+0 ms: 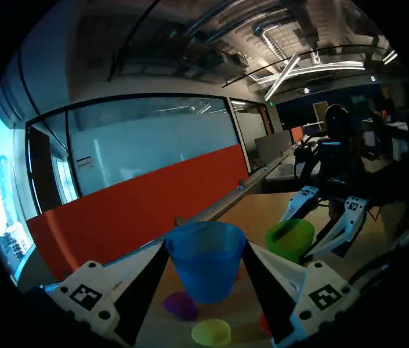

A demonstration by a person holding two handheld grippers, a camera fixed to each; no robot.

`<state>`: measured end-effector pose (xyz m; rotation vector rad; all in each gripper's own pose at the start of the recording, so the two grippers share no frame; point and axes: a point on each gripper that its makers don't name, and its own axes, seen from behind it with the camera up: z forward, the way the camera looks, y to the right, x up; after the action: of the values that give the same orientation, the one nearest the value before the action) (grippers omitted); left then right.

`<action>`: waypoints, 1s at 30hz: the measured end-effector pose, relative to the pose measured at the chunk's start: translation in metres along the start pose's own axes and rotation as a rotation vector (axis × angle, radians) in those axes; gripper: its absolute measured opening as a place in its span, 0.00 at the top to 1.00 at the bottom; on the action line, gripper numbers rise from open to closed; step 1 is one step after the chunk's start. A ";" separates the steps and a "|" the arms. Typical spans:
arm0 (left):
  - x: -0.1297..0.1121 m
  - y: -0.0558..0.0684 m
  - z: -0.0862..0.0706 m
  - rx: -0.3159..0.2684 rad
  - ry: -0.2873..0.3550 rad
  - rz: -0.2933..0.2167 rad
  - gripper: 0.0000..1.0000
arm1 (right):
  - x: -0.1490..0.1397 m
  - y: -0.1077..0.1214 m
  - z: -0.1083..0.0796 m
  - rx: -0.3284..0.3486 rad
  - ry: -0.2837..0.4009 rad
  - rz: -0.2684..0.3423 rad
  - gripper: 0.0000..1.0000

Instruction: Pour water

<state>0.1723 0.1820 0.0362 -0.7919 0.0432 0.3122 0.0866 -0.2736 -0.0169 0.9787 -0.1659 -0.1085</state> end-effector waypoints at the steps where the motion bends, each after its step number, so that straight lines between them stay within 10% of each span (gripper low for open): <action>1: 0.002 0.000 0.000 0.004 0.000 0.016 0.12 | 0.000 -0.001 0.001 0.003 0.000 0.000 0.10; 30: 0.027 0.001 0.008 0.048 -0.017 0.348 0.12 | -0.005 -0.012 0.023 0.053 -0.011 -0.002 0.10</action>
<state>0.1967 0.1951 0.0366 -0.7324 0.1736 0.6452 0.0773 -0.2985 -0.0148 1.0311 -0.1786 -0.1114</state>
